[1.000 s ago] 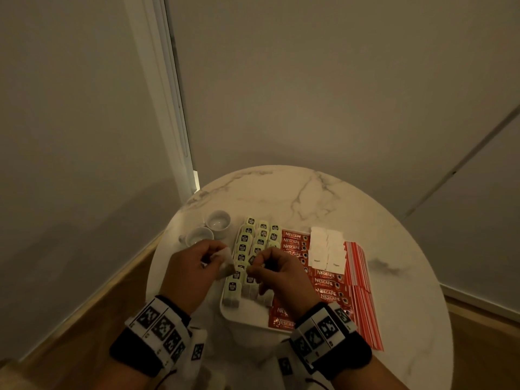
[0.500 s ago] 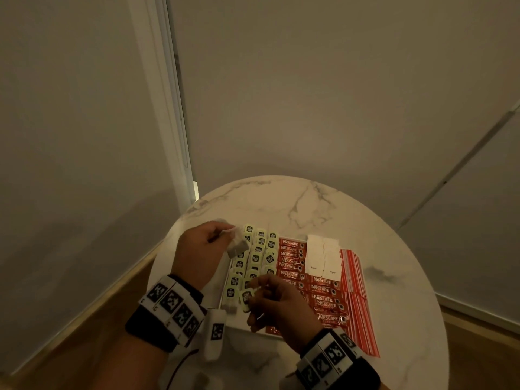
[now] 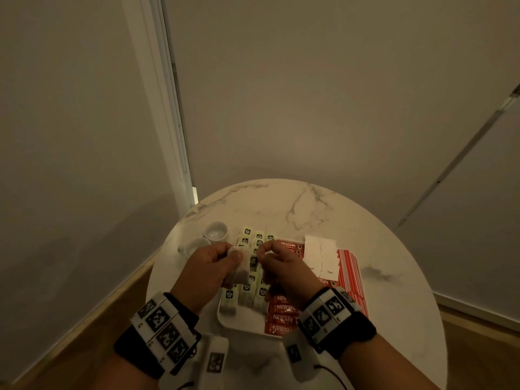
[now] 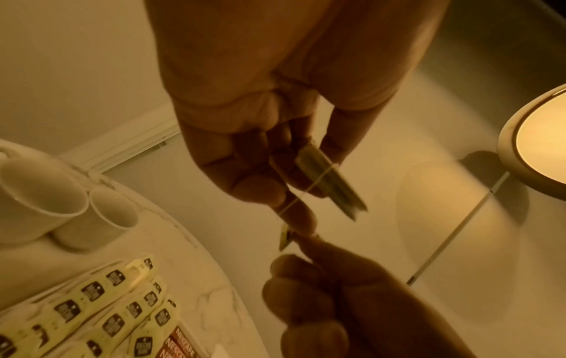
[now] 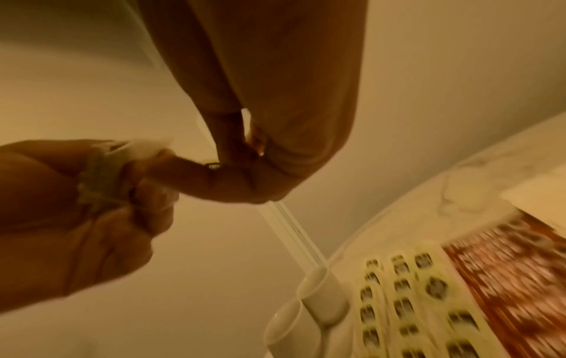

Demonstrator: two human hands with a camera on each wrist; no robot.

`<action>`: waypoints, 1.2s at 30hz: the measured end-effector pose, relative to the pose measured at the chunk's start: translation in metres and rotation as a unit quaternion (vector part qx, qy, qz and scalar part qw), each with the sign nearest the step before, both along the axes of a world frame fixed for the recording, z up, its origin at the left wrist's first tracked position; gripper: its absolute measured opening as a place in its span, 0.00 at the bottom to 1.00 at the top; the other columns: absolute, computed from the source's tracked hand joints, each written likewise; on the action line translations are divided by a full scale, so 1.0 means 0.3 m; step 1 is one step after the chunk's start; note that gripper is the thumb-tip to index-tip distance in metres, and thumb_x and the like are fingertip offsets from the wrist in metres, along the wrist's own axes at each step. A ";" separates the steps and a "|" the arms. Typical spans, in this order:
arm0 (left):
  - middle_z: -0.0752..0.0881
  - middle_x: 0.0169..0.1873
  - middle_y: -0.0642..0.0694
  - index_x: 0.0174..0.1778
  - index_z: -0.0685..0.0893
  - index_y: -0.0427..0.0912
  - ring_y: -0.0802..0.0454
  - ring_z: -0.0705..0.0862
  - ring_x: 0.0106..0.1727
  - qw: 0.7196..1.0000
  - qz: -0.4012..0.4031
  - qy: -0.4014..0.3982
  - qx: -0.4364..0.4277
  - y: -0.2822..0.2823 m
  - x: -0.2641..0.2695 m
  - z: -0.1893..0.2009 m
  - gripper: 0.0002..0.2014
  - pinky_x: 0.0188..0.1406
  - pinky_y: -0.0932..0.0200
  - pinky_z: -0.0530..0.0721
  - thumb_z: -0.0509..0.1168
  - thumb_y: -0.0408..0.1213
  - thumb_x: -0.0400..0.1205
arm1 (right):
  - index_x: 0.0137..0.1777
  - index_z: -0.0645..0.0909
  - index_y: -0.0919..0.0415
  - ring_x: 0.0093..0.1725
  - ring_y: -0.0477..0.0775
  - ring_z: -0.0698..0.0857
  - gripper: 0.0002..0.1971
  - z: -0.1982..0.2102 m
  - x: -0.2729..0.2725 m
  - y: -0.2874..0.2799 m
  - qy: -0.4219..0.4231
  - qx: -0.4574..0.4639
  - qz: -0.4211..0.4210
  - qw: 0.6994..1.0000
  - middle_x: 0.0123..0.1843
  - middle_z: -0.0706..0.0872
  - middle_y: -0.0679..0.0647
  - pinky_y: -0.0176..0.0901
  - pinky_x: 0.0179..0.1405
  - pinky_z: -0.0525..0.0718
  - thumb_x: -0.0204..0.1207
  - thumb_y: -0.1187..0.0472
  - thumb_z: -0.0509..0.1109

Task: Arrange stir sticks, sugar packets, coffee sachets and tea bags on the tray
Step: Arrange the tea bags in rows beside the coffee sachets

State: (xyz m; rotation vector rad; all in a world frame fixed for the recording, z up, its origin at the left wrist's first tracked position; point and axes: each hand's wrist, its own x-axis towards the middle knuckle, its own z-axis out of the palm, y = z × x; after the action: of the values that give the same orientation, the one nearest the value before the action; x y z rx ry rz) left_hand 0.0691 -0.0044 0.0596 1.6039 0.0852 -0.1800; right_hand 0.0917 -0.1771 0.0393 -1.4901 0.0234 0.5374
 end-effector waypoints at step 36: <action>0.89 0.42 0.36 0.53 0.88 0.38 0.44 0.86 0.43 0.987 0.013 0.109 -0.115 -0.043 -0.018 -0.050 0.16 0.37 0.49 0.81 0.54 0.34 0.85 | 0.44 0.80 0.76 0.39 0.63 0.88 0.04 0.051 -0.055 0.004 -0.178 0.016 -0.035 0.983 0.39 0.87 0.69 0.49 0.44 0.88 0.71 0.78 0.72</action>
State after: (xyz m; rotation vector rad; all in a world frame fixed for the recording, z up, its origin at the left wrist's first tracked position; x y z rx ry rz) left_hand 0.0638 -0.0172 0.0447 1.3483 0.2462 -0.3330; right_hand 0.0753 -0.1759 0.0545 -1.5304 -0.2113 0.2072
